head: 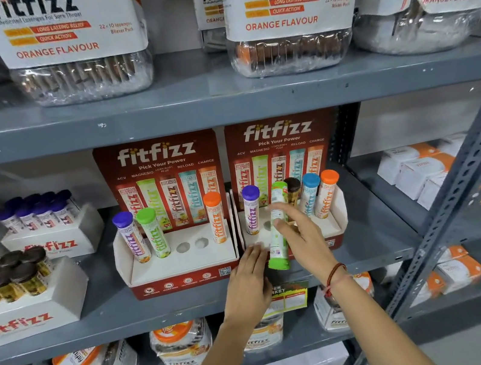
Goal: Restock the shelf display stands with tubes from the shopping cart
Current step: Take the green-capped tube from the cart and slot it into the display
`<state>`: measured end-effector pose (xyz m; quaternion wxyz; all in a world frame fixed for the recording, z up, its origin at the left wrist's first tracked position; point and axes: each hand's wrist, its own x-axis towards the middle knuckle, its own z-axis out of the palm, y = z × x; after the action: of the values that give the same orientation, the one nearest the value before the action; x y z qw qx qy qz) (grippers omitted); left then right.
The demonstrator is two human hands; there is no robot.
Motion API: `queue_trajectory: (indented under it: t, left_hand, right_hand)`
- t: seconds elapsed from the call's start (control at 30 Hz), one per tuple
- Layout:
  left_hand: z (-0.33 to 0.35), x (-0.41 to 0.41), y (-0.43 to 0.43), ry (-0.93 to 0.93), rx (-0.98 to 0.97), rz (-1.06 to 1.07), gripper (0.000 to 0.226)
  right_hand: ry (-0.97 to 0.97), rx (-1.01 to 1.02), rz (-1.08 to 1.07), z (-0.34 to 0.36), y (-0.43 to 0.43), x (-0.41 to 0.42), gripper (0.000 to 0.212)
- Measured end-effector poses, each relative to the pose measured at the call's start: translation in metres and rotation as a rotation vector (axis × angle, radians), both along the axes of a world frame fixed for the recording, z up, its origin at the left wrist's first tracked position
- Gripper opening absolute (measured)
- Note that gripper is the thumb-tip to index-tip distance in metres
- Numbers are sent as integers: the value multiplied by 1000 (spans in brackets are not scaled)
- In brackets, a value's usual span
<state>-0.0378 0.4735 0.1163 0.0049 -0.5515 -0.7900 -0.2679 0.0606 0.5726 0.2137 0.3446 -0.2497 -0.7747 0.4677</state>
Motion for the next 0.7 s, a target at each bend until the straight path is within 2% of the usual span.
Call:
queue_trajectory:
  t: [0.07,0.17,0.2,0.27,0.37,0.47,0.6,0.7]
  left_hand:
    - [0,-1,0,-3,-9,-2,59]
    - [0,-2,0,-7,-14,-2,58]
    - [0,-2,-1,-5,-13,-3,58]
    - [-1,-3,-1,5,-15,-3,58]
    - [-1,-2,0,9,-23,12,58]
    - [0,-1,1,3,-28,17,59]
    - [2,-1,-1,-4,-34,9,60]
    - [3,0,-2,-1,-40,0,59]
  right_hand:
    - [38,-159,-1,0,0,1,27]
    - [278,-680,134,1,2,5,33]
    - [359,-780,210,-2,4,8,34]
    - [443,-833,347,-6,4,14,34]
    - [455,-686,396,-12,2,15,34]
    - [349,-493,228,-14,2,10,47]
    - [257,-393,48,-7,1,-1,29]
    - [100,-91,-111,-3,8,-7,6]
